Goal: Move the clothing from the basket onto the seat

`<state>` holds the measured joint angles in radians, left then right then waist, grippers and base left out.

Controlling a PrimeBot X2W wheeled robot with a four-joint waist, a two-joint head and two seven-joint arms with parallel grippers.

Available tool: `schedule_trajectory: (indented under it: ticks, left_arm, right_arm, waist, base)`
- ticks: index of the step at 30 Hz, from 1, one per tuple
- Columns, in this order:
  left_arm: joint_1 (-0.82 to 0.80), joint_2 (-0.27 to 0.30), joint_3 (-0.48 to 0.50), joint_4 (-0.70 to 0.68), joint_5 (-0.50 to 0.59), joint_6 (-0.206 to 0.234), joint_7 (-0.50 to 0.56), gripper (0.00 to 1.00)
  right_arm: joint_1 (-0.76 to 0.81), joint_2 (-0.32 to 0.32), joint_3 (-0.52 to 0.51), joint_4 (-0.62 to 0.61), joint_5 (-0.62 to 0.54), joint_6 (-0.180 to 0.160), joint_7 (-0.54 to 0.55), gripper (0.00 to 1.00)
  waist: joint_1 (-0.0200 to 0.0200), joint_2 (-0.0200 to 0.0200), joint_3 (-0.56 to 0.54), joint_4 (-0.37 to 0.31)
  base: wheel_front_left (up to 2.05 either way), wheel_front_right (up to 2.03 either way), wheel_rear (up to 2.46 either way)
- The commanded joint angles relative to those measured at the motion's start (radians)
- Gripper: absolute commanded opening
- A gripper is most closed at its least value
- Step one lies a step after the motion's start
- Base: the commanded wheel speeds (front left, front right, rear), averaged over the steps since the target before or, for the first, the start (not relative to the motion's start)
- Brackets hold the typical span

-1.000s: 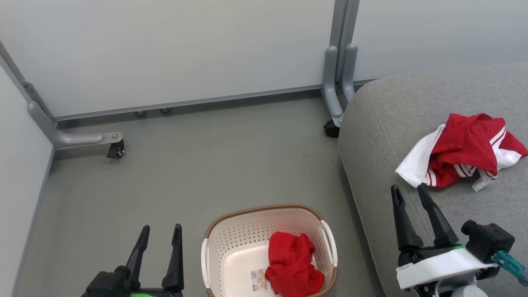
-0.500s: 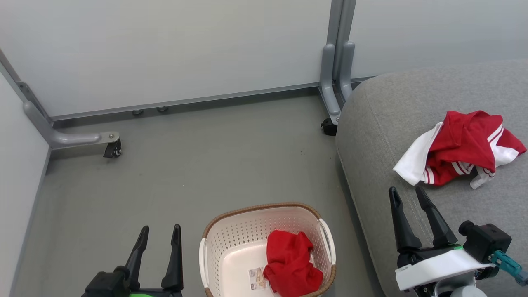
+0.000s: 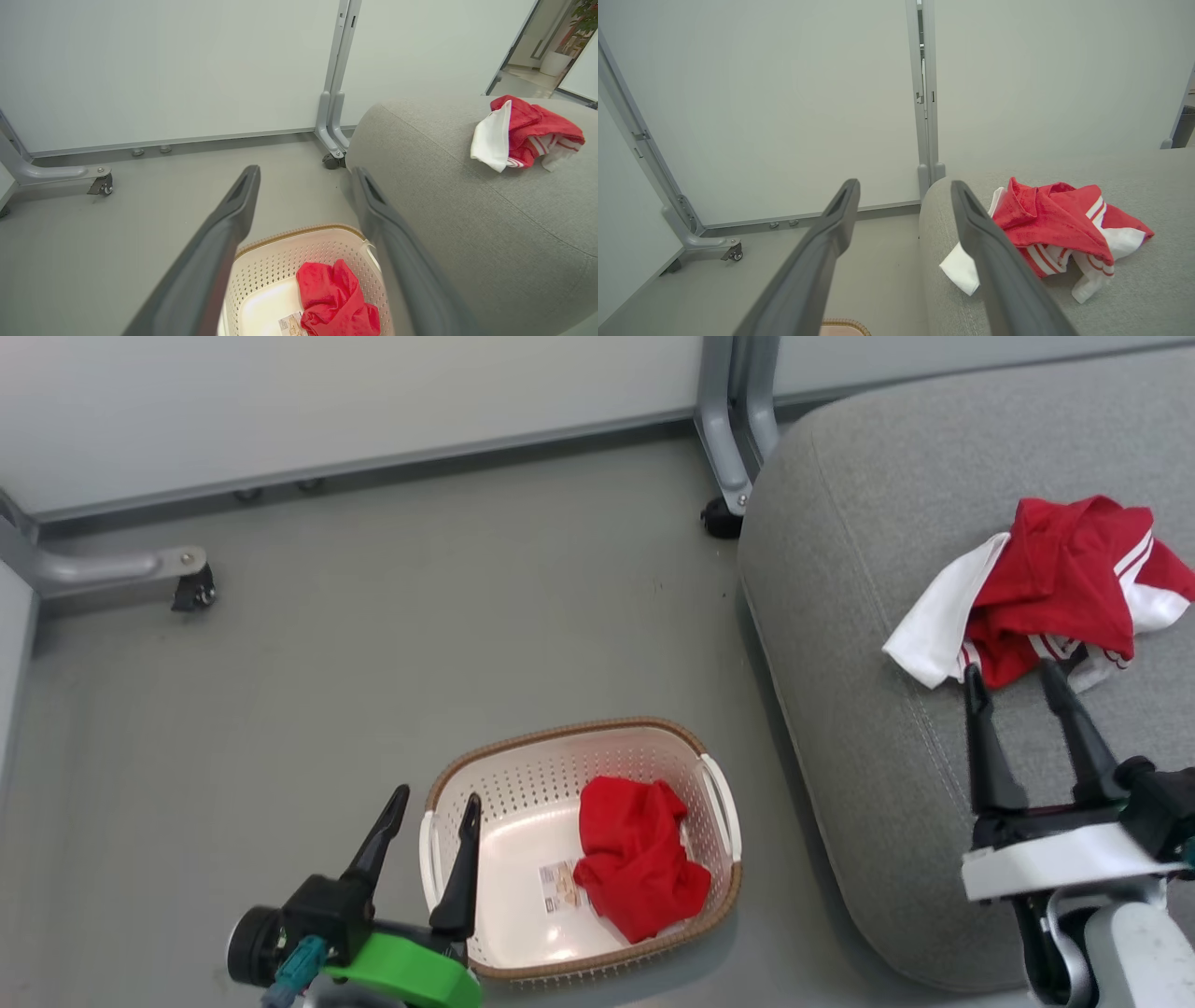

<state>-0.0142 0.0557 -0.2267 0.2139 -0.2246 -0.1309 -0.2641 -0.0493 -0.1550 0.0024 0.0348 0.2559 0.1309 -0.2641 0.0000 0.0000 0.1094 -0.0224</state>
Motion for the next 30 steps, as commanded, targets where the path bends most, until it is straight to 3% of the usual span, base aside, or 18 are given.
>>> schedule_trajectory:
  ticks: [1,8,12,18,23,30]
  left_arm:
    - [-0.046,0.013,-0.016,0.014,0.016,0.001,0.000,1.00]
    - [-0.252,0.061,-0.160,0.189,0.067,0.001,0.000,1.00]
    - [-0.372,0.089,-0.258,0.282,0.035,0.001,0.000,1.00]
    - [-0.613,0.140,-0.582,0.598,-0.026,0.001,0.000,1.00]
    - [-0.754,0.129,-0.744,0.751,-0.132,0.001,0.009,1.00]
    - [-0.895,0.138,-0.884,0.806,-0.349,0.001,0.059,1.00]
  right_arm:
    - [-0.027,0.005,-0.021,-0.008,-0.016,0.000,-0.001,1.00]
    - [-0.121,0.035,-0.099,-0.065,-0.056,0.000,-0.001,1.00]
    - [-0.153,0.045,-0.105,-0.100,-0.051,0.000,-0.001,1.00]
    - [-0.191,0.071,-0.088,-0.138,-0.034,0.000,-0.001,1.00]
    - [-0.214,0.089,-0.051,-0.140,-0.023,0.000,-0.001,1.00]
    - [-0.244,0.104,-0.022,-0.143,0.081,0.000,-0.001,1.00]
  waist:
    - [0.0000,0.0000,0.141,-0.051]
    - [0.0000,0.0000,0.361,-0.108]
    - [0.0000,0.0000,0.470,-0.146]
    - [0.0000,0.0000,0.614,-0.204]
    - [0.0000,0.0000,0.692,-0.237]
    - [0.0000,0.0000,0.791,-0.274]
  base:
    - [0.00,0.00,0.00]
    - [0.00,0.00,0.00]
    - [0.00,0.00,0.00]
    - [0.00,0.00,0.00]
    - [0.00,0.00,0.00]
    - [0.00,0.00,0.00]
